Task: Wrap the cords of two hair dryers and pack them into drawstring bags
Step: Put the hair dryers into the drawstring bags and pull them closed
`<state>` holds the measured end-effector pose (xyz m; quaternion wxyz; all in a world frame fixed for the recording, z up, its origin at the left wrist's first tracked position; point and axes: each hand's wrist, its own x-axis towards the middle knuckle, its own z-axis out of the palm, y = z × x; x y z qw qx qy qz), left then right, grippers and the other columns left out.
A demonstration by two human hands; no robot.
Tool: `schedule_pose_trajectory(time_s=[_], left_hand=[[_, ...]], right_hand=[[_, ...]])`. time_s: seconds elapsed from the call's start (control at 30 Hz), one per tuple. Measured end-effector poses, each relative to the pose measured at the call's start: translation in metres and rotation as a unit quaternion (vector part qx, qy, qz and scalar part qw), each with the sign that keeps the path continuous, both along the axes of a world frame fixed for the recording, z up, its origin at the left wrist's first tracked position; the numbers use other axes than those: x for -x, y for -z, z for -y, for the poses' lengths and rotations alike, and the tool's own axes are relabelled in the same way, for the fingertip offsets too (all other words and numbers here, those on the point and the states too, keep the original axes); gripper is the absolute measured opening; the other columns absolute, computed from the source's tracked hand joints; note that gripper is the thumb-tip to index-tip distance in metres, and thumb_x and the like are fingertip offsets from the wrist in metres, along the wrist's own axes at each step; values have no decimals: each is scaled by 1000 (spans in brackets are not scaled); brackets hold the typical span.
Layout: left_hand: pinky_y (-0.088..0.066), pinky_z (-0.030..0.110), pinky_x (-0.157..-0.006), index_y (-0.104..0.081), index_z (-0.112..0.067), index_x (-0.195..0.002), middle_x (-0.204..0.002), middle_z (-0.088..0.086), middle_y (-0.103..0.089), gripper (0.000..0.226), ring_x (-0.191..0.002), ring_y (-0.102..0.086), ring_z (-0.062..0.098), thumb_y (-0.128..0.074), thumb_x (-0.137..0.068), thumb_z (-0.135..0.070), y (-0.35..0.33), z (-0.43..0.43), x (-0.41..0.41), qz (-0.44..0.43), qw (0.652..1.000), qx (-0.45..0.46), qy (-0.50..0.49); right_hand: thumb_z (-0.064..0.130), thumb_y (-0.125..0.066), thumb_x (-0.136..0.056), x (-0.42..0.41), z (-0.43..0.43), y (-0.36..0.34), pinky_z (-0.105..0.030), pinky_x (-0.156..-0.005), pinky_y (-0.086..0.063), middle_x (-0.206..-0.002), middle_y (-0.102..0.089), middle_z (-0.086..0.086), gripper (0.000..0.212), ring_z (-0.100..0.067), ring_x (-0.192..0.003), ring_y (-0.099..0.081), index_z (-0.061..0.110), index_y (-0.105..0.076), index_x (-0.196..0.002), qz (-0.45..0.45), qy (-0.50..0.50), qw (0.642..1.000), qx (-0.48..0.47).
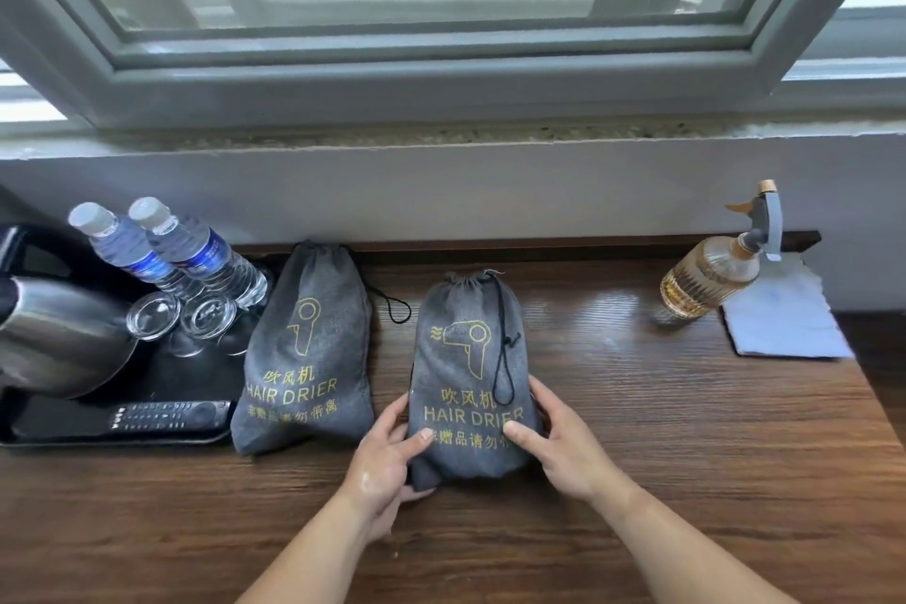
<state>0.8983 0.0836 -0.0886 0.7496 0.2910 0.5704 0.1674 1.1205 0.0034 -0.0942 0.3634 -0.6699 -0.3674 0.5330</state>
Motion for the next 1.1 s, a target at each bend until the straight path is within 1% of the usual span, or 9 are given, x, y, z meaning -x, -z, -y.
schedule_pose_trajectory(time_s=[0.2,0.3,0.5,0.6,0.7,0.8,0.9,1.0,1.1], left_hand=[[-52,61,-93,-47,-36,-144,-129,-15,-69,55,-118,-64,16,-54,-101,-2,6,-18,21,30,998,-21,-52],[-53,56,-96,-46,-29,-148,-141,-10,-62,57,-125,-62,18,-53,-101,2,10,-24,29,25,996,-59,-68],[-49,45,-105,-44,-19,-148,-141,-3,-58,62,-120,-63,13,-59,-95,10,12,-22,37,-5,990,-117,-78],[-52,37,-95,-48,-13,-143,-133,8,-63,58,-110,-67,15,-64,-92,11,21,-17,42,-53,990,-115,-63],[-56,35,-88,-55,-6,-128,-114,18,-70,40,-97,-71,24,-67,-92,6,27,-13,42,-108,988,-101,-56],[-59,35,-79,-59,3,-121,-91,19,-74,32,-86,-73,30,-71,-91,1,34,-9,38,-147,984,-78,-65],[-61,37,-80,-64,3,-112,-90,21,-75,23,-84,-76,31,-71,-90,3,36,-11,37,-163,981,-59,-85],[-63,30,-76,-65,2,-104,-95,24,-74,15,-87,-76,33,-67,-91,9,33,-15,41,-160,979,-43,-120],[-61,26,-72,-64,3,-103,-93,23,-73,15,-81,-74,29,-66,-91,11,31,-19,45,-153,979,-42,-126]], right_hand=[[9,-69,-94,15,-36,4,-30,-111,-46,-134,-65,11,67,-3,-126,-59,21,-38,-152,-8,7,1000,-17],[10,-69,-94,21,-49,7,-28,-110,-46,-135,-64,11,67,-2,-126,-59,21,-39,-152,-11,15,999,-29],[16,-72,-92,33,-56,20,-30,-112,-43,-138,-62,7,70,-5,-128,-58,23,-38,-152,-16,41,998,-36],[14,-73,-91,31,-43,26,-32,-106,-50,-132,-65,2,69,-10,-122,-63,25,-38,-149,-30,78,996,-8],[5,-68,-93,27,-28,31,-40,-88,-57,-120,-71,-3,56,-16,-108,-68,23,-47,-142,-94,135,985,49],[0,-62,-96,28,-20,33,-32,-79,-57,-105,-74,-7,34,-16,-97,-69,16,-60,-126,-121,219,965,82],[-1,-63,-94,32,-19,39,-24,-68,-57,-98,-74,-10,25,-16,-88,-71,11,-65,-116,-102,275,950,103],[-6,-65,-91,35,-19,45,-18,-58,-57,-87,-73,-9,21,-16,-74,-69,10,-67,-105,-70,318,939,107],[-6,-68,-90,38,-17,48,-18,-58,-58,-78,-72,-6,17,-15,-66,-67,11,-68,-95,-53,341,932,107]])
